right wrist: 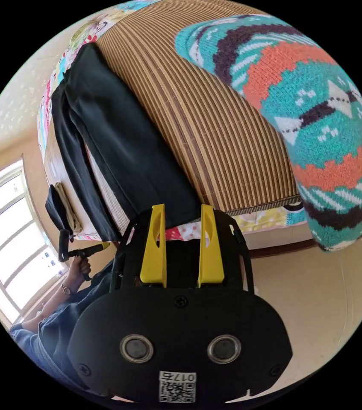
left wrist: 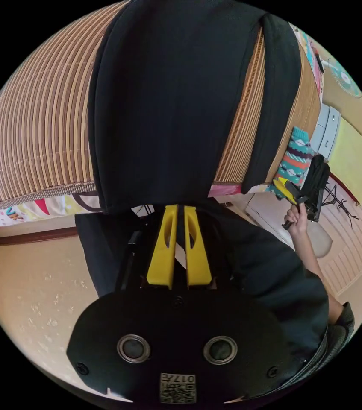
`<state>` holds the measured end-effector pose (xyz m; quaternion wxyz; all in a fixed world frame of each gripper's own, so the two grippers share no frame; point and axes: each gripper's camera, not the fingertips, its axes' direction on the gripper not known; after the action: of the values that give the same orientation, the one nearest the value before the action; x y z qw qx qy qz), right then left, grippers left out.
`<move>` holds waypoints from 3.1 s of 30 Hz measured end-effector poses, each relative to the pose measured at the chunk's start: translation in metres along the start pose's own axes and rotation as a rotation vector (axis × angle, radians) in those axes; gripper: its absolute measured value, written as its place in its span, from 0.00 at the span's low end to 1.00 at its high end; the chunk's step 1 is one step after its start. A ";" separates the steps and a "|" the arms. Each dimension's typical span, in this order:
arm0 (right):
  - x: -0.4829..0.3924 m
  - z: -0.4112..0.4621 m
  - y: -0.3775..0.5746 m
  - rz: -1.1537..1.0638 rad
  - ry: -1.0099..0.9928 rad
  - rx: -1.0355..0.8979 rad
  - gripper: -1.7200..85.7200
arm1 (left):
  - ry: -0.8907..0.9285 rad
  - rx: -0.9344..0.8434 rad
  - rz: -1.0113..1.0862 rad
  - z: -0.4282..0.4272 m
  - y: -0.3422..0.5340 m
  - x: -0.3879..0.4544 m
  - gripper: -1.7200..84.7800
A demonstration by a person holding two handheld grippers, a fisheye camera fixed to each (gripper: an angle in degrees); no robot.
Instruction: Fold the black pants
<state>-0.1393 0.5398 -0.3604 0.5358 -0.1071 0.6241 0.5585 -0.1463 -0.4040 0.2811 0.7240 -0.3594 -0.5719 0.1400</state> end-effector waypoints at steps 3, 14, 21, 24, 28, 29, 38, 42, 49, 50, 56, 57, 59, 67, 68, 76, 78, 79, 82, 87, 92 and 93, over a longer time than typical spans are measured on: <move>0.004 0.027 -0.011 0.014 0.070 -0.109 0.12 | 0.023 -0.015 0.048 0.007 0.018 0.000 0.09; -0.101 -0.042 0.083 -0.600 -0.283 -0.059 0.05 | 0.152 0.240 0.312 -0.079 0.035 0.097 0.17; -0.200 -0.012 0.096 -1.036 -0.413 -0.293 0.06 | -0.146 0.238 0.477 -0.088 0.020 0.198 0.17; -0.214 0.011 0.081 -1.099 -0.351 -0.462 0.06 | -0.251 0.184 0.449 -0.065 0.010 0.188 0.06; -0.187 0.035 0.006 -1.045 -0.071 -0.789 0.10 | -0.016 0.222 0.382 -0.056 0.019 0.143 0.04; -0.176 0.027 -0.036 -0.965 0.006 -0.738 0.11 | 0.019 0.228 0.364 -0.053 0.020 0.136 0.03; -0.155 -0.067 -0.313 -0.324 -0.498 0.191 0.21 | 0.183 0.310 0.264 -0.007 0.038 0.098 0.02; -0.196 -0.043 -0.341 -0.195 -0.499 0.339 0.17 | 0.236 0.318 0.284 0.001 0.035 0.081 0.02; -0.437 0.016 -0.209 -0.542 0.382 0.747 0.06 | 0.476 0.371 0.164 0.001 0.061 -0.007 0.02; -0.476 0.032 -0.178 -0.646 0.396 0.797 0.05 | 0.468 0.375 0.151 -0.002 0.067 -0.014 0.02; -0.600 0.132 -0.138 -0.868 0.280 0.724 0.05 | 0.266 0.397 0.062 -0.034 0.106 -0.064 0.02; -0.606 0.146 -0.142 -0.877 0.286 0.692 0.05 | 0.238 0.382 0.036 -0.036 0.106 -0.073 0.02; -0.615 0.200 -0.172 -0.810 0.352 0.504 0.05 | 0.201 0.362 0.018 -0.035 0.103 -0.082 0.03; -0.610 0.189 -0.153 -0.760 0.141 0.567 0.06 | 0.276 0.307 0.185 -0.034 0.097 -0.090 0.03; -0.615 0.191 -0.151 -0.777 0.135 0.584 0.06 | 0.290 0.318 0.213 -0.036 0.099 -0.089 0.03; -0.581 0.199 -0.151 -0.786 0.095 0.422 0.11 | 0.165 0.252 0.225 -0.035 0.092 -0.117 0.05; -0.548 0.191 -0.116 -0.811 0.155 0.427 0.11 | 0.125 0.236 0.267 -0.034 0.090 -0.116 0.05; -0.517 0.189 -0.092 -0.788 0.197 0.424 0.11 | 0.109 0.216 0.281 -0.034 0.088 -0.114 0.05; -0.425 0.201 -0.029 -0.664 0.276 0.329 0.12 | 0.087 0.182 0.304 -0.035 0.083 -0.109 0.05; -0.300 0.258 0.071 -0.363 0.226 0.086 0.12 | 0.071 0.166 0.342 -0.032 0.077 -0.110 0.04; -0.257 0.276 0.126 -0.248 0.039 -0.010 0.07 | 0.153 0.140 0.499 -0.038 0.086 -0.108 0.03; -0.257 0.273 0.129 -0.259 0.032 -0.010 0.07 | 0.166 0.167 0.592 -0.044 0.098 -0.103 0.03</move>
<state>0.0198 0.6876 -0.0290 0.5928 -0.1987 0.6107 0.4859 -0.1165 -0.4139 0.1360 0.7230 -0.4600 -0.3678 0.3612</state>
